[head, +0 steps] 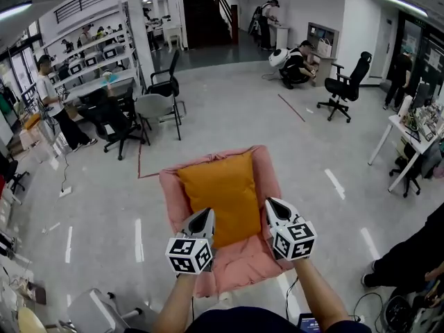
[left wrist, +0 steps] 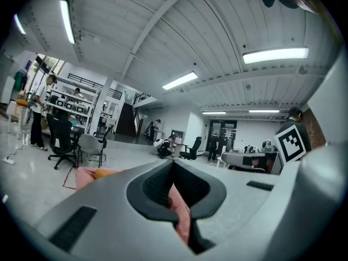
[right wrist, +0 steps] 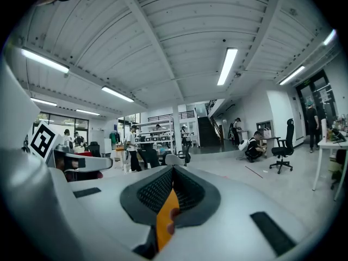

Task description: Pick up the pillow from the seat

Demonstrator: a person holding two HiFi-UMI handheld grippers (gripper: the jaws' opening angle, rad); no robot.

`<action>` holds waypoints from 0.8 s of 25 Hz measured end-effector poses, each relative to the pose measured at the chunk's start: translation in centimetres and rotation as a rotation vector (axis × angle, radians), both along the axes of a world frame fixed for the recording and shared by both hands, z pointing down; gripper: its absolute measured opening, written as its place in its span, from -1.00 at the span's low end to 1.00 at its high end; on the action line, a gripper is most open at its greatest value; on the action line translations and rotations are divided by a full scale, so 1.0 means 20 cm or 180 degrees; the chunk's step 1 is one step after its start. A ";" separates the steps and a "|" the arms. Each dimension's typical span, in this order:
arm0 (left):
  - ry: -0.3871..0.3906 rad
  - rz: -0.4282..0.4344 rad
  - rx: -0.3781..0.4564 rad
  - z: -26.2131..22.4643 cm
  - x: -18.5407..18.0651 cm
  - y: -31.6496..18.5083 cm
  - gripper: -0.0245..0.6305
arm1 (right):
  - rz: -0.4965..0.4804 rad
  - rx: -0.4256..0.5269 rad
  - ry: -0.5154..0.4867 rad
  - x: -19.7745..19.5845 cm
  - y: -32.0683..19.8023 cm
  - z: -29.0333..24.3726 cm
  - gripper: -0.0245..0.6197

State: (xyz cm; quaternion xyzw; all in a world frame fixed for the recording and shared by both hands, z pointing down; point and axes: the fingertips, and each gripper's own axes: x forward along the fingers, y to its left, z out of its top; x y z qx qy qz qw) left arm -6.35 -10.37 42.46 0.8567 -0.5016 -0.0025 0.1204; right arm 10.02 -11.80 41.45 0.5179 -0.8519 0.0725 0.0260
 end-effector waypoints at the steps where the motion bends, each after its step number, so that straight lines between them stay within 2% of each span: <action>1: 0.0015 0.0002 -0.0008 0.00 -0.02 -0.02 -0.92 | 0.0005 -0.0005 0.0013 -0.02 -0.02 0.00 -0.87; 20: 0.0222 0.0060 -0.0157 0.12 -0.27 -0.36 -0.92 | 0.0009 -0.0090 0.0301 -0.29 -0.35 0.06 -0.87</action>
